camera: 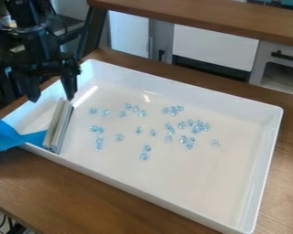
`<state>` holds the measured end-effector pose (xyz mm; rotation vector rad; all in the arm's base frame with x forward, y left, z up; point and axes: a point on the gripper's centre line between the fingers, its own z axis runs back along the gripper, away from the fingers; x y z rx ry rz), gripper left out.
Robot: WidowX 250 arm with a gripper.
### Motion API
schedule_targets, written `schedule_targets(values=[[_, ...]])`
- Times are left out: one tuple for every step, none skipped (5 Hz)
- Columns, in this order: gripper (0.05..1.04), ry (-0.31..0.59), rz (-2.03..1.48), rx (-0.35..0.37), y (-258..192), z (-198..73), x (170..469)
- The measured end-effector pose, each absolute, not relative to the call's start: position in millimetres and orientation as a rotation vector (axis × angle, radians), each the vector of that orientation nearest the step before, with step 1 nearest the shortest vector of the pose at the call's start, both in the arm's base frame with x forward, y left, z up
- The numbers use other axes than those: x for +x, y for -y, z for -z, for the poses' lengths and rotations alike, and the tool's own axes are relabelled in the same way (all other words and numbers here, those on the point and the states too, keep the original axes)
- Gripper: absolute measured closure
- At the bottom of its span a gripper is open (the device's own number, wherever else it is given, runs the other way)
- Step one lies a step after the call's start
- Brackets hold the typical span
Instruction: Sweep into pile
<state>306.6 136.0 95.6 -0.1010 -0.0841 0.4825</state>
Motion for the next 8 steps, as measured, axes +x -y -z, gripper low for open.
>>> schedule_targets(values=[[0.084, 0.053, -0.488, -0.111, -135, -85, 305], [0.084, 0.068, -0.519, -0.113, -134, -79, 306], [0.084, 0.089, -0.542, -0.111, -135, -75, 307], [0.084, 0.103, -0.568, -0.098, -136, -67, 308], [0.084, 0.110, -0.571, -0.083, -138, -63, 308], [0.115, 0.091, -0.564, -0.078, -136, -53, 309], [0.396, 0.085, -0.557, -0.060, -135, -50, 308], [0.697, 0.087, -0.533, -0.042, -132, -46, 308]])
